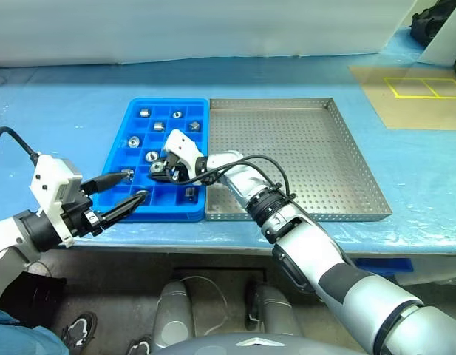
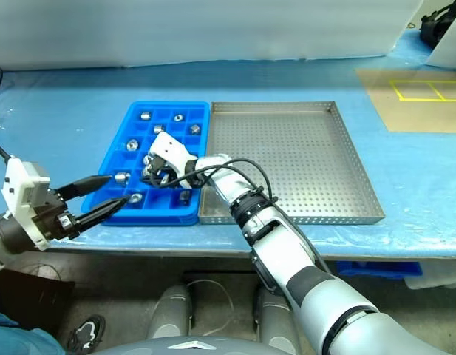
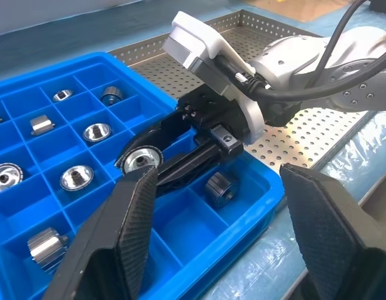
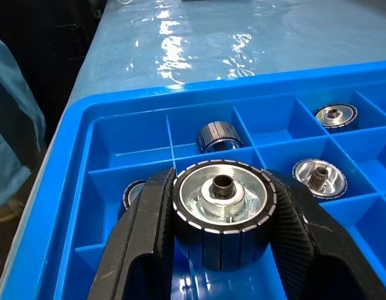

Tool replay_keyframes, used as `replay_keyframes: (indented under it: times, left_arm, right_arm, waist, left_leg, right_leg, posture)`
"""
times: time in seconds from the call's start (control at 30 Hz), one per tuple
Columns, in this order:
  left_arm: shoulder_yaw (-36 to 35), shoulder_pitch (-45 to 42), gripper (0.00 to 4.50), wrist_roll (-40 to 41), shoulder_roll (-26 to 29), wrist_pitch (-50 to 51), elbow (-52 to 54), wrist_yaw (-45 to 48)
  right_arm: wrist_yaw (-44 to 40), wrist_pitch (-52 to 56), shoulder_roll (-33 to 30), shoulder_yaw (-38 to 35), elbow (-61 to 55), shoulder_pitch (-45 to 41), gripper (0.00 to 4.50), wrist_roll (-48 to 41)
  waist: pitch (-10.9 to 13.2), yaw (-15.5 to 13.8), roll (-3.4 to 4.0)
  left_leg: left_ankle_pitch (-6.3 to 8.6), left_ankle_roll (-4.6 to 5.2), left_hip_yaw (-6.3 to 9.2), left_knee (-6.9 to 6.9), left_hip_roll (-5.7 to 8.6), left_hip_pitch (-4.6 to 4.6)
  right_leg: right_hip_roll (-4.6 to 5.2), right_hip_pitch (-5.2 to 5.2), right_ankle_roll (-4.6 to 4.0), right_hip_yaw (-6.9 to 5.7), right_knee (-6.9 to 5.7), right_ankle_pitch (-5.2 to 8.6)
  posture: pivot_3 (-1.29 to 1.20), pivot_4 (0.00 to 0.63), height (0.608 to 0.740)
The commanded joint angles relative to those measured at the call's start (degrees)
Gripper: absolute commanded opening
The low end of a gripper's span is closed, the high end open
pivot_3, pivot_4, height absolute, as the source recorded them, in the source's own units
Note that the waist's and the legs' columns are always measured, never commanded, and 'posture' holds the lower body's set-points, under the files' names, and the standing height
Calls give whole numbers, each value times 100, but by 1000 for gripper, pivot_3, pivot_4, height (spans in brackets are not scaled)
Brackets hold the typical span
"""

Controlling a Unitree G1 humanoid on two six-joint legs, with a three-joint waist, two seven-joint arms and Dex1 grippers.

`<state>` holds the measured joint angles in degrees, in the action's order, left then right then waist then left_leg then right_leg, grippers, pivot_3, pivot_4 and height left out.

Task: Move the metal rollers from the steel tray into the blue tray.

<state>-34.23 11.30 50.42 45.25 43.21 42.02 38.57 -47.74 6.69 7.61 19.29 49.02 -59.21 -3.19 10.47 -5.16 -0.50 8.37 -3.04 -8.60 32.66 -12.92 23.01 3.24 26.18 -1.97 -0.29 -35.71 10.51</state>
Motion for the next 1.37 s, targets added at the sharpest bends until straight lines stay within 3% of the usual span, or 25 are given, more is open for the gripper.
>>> replay_keyframes:
  times: [0.03,0.17,0.4,0.6,0.67,0.8,1.03,1.37]
  left_arm:
    - [37,-92,3309,66,42,-111,112,-63]
    - [113,-165,3309,61,74,-145,58,-54]
    - [257,-390,3309,44,134,-179,-79,13]
    - [661,-921,3309,6,65,-250,-277,-41]
    - [1105,-1438,3309,-332,-105,-478,-538,-197]
    - [1854,-2454,3309,-1020,-593,-903,-1248,-524]
    - [2409,-3377,3309,-1798,-1202,-1524,-2354,-682]
    - [2675,-3531,3309,-2021,-1300,-1826,-2934,-13]
  right_arm:
    - [-72,-97,524,-24,-141,-132,2402,-40]
    - [121,-62,512,-37,-61,-196,3683,42]
    - [238,-16,296,-342,-568,-255,3683,-175]
    - [-22,645,-304,-882,-1312,-390,3683,-552]
    - [-188,769,-734,-1062,-1591,-344,3683,-626]
    - [-382,1008,-1464,-1237,-2044,-32,3683,-709]
    - [-639,1440,-2426,-1344,-2787,777,3683,-757]
    - [-262,1493,-3209,-1611,-2717,1373,3683,-626]
  waist:
    - [0,-16,0]
    - [0,-31,0]
    - [0,-26,0]
    - [-1,-26,-1]
    - [-2,-48,-2]
    - [-6,-77,-10]
    - [-9,104,-15]
    - [-9,169,-14]
  left_leg:
    - [0,0,0,0,0,1]
    - [-1,-1,0,0,1,1]
    - [-2,-3,0,0,0,0]
    - [-3,-5,-1,0,1,-1]
    - [-3,-5,-1,1,4,-1]
    - [-8,-11,-1,12,8,1]
    - [-30,-46,0,12,3,-7]
    - [-27,-40,-7,21,6,0]
  right_leg:
    - [-1,1,0,0,1,0]
    - [0,0,0,0,1,0]
    - [0,1,0,0,-2,0]
    - [-2,0,0,1,-3,0]
    - [0,-5,0,1,-2,0]
    - [5,-22,3,6,-4,-1]
    - [-10,-15,-31,13,-6,-23]
    - [-10,-9,-36,22,0,-25]
  posture:
    - [170,150,740]
    - [162,150,740]
    - [128,150,740]
    - [77,150,740]
    - [62,150,740]
    - [26,150,740]
    - [-39,150,740]
    - [-90,150,740]
